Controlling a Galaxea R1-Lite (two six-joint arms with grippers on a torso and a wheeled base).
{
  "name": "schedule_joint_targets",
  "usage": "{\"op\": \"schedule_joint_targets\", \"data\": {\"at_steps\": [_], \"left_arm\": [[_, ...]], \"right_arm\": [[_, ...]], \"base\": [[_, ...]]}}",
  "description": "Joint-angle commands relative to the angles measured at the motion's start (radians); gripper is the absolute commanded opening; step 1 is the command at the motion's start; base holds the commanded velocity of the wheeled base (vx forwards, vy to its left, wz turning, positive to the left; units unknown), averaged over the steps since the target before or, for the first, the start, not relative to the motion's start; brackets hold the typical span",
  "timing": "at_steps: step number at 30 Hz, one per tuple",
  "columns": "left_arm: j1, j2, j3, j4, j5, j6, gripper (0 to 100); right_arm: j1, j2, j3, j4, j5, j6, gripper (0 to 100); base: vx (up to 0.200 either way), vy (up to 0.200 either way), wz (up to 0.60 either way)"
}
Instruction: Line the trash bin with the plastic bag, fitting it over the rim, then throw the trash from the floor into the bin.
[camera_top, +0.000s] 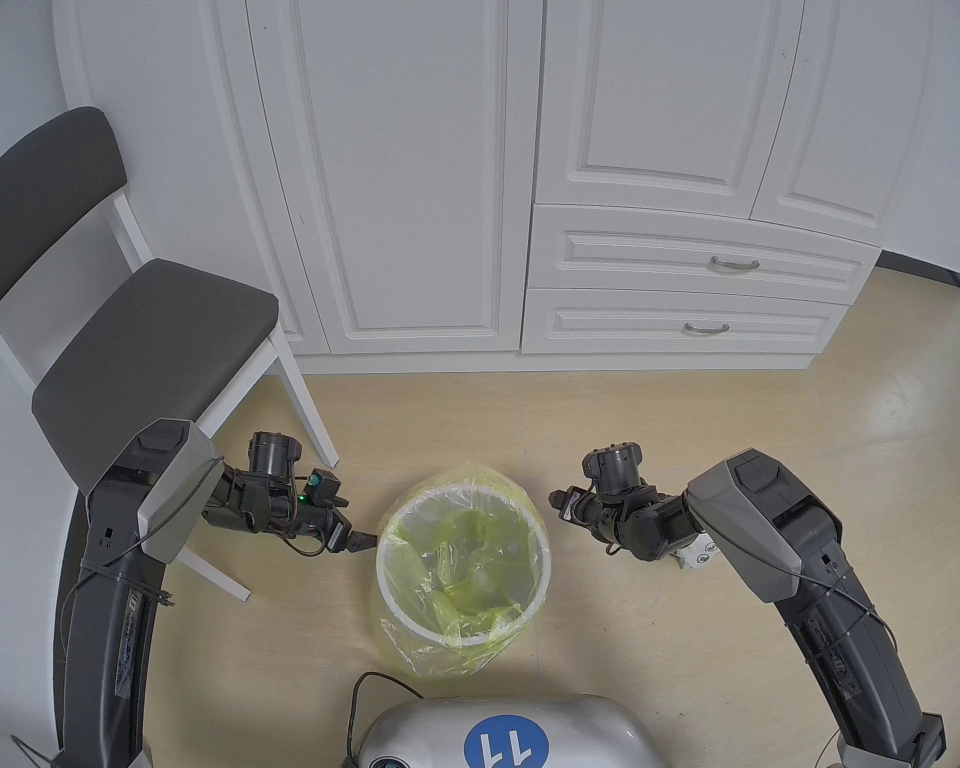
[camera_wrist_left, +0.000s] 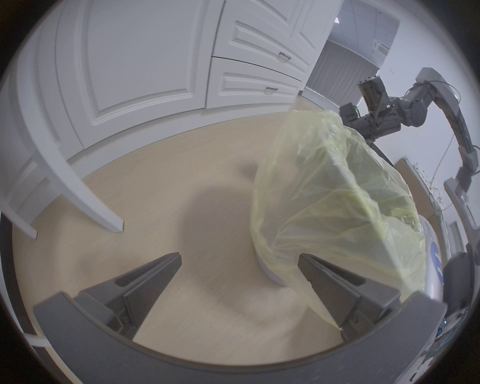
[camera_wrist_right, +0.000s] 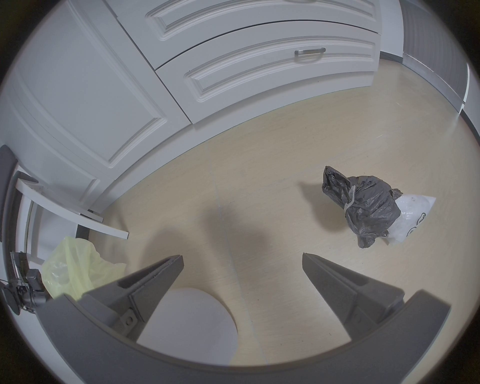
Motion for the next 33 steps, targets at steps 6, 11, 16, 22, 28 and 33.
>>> {"op": "schedule_joint_targets", "data": {"at_steps": [6, 11, 16, 22, 28, 33], "left_arm": [[0.005, -0.014, -0.004, -0.131, 0.034, -0.137, 100], [-0.019, -0.053, -0.015, -0.228, 0.232, -0.217, 100], [-0.091, -0.094, -0.050, -0.248, 0.467, -0.270, 100], [-0.206, -0.232, 0.050, -0.332, 0.530, -0.411, 100], [-0.263, -0.383, 0.211, -0.410, 0.563, -0.421, 100], [-0.280, -0.527, 0.361, -0.524, 0.562, -0.456, 100]], "right_arm": [[-0.001, 0.000, 0.003, -0.008, -0.005, 0.017, 100], [-0.004, 0.000, 0.005, -0.013, -0.025, 0.015, 100], [-0.004, 0.000, 0.005, -0.014, -0.040, 0.010, 100], [-0.006, -0.016, 0.037, -0.045, -0.120, 0.007, 100], [-0.009, -0.194, 0.287, -0.235, -0.121, -0.056, 100], [-0.004, -0.382, 0.558, -0.508, -0.092, -0.238, 100]], "base": [[0.000, 0.000, 0.00], [0.000, 0.000, 0.00], [0.000, 0.000, 0.00], [0.000, 0.000, 0.00], [0.000, 0.000, 0.00], [0.000, 0.000, 0.00]]}}
